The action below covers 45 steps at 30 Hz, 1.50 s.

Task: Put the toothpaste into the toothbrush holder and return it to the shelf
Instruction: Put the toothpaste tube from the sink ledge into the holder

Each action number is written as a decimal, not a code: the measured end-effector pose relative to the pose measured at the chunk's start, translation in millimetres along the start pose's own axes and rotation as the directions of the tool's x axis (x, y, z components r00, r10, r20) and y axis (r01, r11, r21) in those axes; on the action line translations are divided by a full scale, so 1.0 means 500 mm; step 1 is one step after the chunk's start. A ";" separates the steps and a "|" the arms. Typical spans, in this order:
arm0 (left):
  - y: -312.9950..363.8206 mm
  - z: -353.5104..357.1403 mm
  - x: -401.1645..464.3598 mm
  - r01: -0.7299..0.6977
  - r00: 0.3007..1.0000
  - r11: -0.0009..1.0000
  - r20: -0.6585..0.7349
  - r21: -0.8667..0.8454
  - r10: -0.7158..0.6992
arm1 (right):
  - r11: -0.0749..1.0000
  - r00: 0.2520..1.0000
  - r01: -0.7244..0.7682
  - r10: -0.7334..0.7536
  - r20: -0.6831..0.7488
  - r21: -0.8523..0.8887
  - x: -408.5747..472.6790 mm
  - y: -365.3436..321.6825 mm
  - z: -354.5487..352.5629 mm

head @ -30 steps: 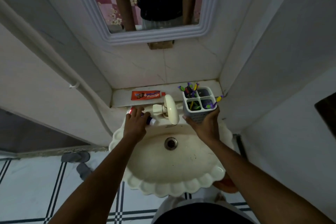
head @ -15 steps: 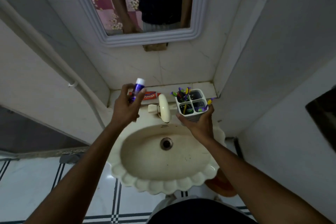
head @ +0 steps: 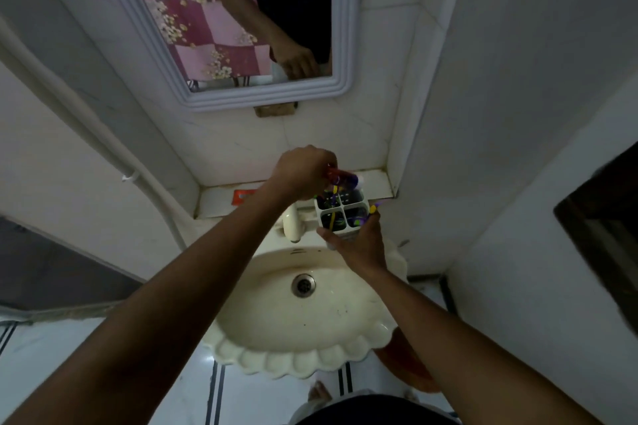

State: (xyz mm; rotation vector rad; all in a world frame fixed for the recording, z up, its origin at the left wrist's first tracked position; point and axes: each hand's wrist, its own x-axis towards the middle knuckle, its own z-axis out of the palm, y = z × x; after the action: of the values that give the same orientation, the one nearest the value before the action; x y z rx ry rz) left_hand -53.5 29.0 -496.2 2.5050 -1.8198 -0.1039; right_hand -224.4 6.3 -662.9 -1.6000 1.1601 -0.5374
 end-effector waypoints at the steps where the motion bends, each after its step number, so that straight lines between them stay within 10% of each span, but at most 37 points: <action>1: 0.008 0.005 0.007 -0.010 1.000 0.999 0.008 0.048 0.009 | 1.000 1.000 0.000 0.000 -0.001 -0.001 -0.001 -0.002 -0.001; 8: 0.015 0.048 0.037 -0.024 0.998 0.984 -0.066 -0.175 0.013 | 1.000 1.000 -0.018 0.019 0.023 -0.021 0.002 -0.010 -0.009; 13: -0.023 0.069 0.017 0.062 0.969 0.811 -0.160 -0.582 -0.189 | 0.999 1.000 -0.024 0.023 -0.003 -0.045 0.010 0.000 -0.015; 23: -0.175 0.167 -0.065 0.273 0.857 0.578 -0.079 -0.769 -0.510 | 0.999 0.996 0.020 -0.024 -0.087 -0.040 0.001 0.013 -0.012; 45: -0.373 0.355 -0.019 0.304 0.953 0.931 0.061 -0.202 -0.298 | 0.999 0.989 0.001 -0.008 -0.148 -0.049 0.001 0.026 0.037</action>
State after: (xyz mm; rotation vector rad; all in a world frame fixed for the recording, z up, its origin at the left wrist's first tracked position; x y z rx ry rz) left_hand 106.4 96.4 -687.0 2.6165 -1.3361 -0.3269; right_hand -214.5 14.7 -681.8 -1.6262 1.2889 -0.6449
